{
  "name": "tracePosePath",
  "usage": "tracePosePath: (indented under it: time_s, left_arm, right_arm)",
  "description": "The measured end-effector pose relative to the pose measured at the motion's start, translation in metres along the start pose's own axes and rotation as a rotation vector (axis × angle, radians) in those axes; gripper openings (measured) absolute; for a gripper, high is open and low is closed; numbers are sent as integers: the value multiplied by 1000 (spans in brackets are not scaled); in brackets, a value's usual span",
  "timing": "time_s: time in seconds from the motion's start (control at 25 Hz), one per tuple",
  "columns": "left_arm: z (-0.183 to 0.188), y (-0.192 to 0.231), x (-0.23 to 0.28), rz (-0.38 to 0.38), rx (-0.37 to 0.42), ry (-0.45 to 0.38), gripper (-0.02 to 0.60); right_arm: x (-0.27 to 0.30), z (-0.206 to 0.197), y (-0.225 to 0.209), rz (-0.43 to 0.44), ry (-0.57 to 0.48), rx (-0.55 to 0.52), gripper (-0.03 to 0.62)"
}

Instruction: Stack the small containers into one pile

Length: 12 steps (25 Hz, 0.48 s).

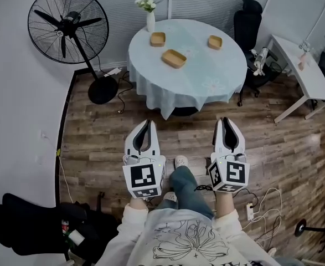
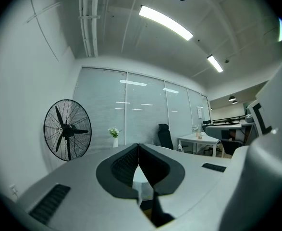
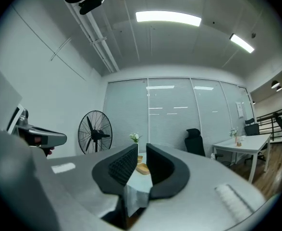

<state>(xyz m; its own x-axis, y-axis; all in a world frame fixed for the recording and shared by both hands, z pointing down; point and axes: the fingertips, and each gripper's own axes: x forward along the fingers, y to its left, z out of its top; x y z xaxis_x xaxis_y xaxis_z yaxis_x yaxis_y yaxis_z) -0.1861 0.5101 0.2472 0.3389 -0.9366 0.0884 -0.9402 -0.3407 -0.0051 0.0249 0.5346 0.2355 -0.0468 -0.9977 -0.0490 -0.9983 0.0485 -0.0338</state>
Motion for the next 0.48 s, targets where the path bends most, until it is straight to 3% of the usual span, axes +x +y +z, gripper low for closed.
tracePosePath:
  time_s: [0.08,0.48]
  left_arm:
    - [-3,1,10,4,1,6,6]
    - [-1,12,99,50,0,4,16]
  right_arm:
    - [13,-3,0,24,1,7,71]
    - [110,-16,-19,99,1,18,86]
